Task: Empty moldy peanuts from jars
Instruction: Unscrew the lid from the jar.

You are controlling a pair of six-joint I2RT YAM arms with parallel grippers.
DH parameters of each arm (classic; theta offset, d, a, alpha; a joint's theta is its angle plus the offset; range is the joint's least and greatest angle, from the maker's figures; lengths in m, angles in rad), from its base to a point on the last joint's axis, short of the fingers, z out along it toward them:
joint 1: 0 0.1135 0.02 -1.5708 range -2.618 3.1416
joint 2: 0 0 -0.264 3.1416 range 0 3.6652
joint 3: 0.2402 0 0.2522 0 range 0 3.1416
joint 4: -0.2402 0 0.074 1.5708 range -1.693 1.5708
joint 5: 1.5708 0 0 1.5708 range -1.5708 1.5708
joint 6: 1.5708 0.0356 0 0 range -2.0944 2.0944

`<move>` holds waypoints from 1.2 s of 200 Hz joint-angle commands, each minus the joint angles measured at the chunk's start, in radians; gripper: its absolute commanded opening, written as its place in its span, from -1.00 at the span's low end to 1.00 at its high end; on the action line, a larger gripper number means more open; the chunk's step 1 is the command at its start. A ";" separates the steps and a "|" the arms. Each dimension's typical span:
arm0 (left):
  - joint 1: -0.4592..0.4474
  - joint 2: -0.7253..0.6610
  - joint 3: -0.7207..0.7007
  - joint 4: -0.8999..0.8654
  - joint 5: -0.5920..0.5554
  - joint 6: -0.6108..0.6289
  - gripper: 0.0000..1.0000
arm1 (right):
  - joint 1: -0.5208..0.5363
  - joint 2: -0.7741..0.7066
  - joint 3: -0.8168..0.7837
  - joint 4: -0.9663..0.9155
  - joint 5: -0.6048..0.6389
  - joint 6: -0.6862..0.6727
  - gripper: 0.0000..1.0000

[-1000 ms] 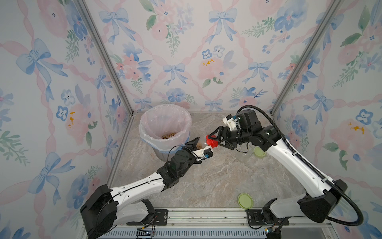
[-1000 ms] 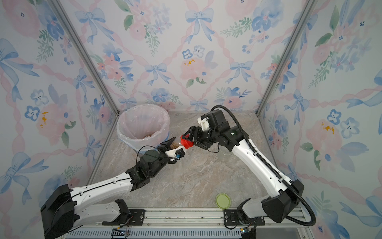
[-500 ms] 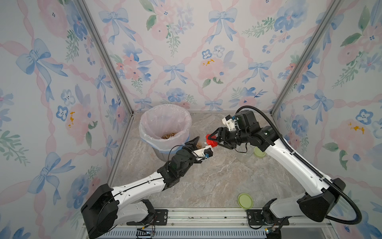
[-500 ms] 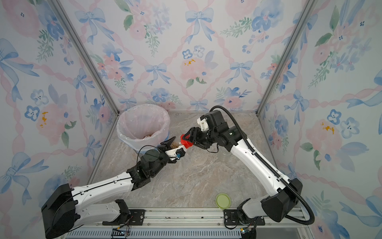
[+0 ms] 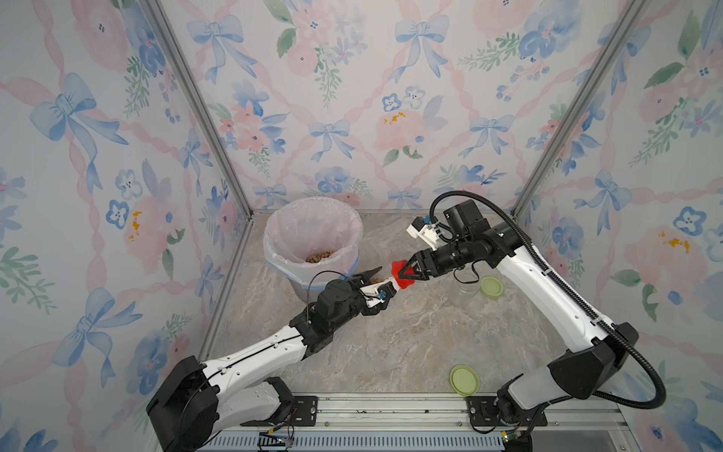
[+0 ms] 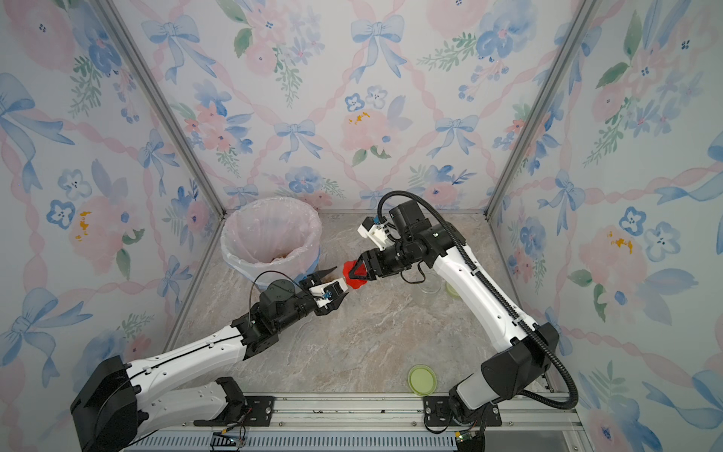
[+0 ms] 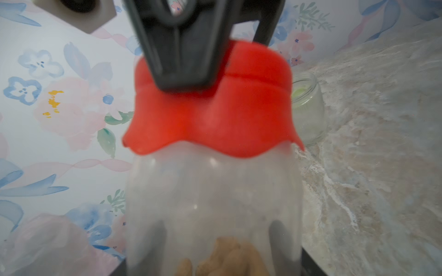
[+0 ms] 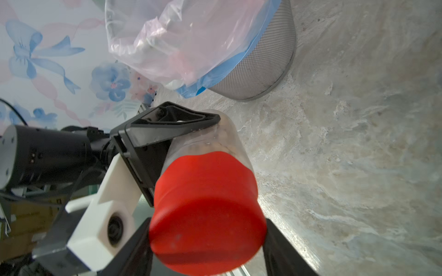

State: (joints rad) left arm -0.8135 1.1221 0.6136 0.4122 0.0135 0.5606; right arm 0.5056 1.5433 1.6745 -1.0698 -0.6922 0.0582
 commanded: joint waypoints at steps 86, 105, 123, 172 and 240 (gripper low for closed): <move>0.003 -0.045 -0.012 0.134 0.152 -0.094 -1.00 | -0.081 0.058 0.152 -0.194 -0.044 -0.432 0.24; 0.003 -0.043 -0.012 0.135 0.148 -0.093 -1.00 | -0.081 0.035 0.128 -0.150 -0.026 -0.403 0.34; 0.004 -0.043 -0.013 0.135 0.145 -0.089 -1.00 | -0.090 0.009 0.107 -0.113 -0.016 -0.381 0.44; 0.004 -0.051 -0.008 0.136 0.031 -0.046 -1.00 | -0.219 -0.155 -0.028 0.216 0.016 0.038 0.83; -0.022 -0.016 0.034 0.149 -0.281 0.197 -1.00 | -0.079 -0.264 -0.196 0.322 0.130 0.839 0.58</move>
State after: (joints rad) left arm -0.8215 1.0931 0.6132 0.5095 -0.1390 0.6518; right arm 0.3546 1.2781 1.4654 -0.7803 -0.6312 0.6327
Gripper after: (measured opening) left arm 0.662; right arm 0.789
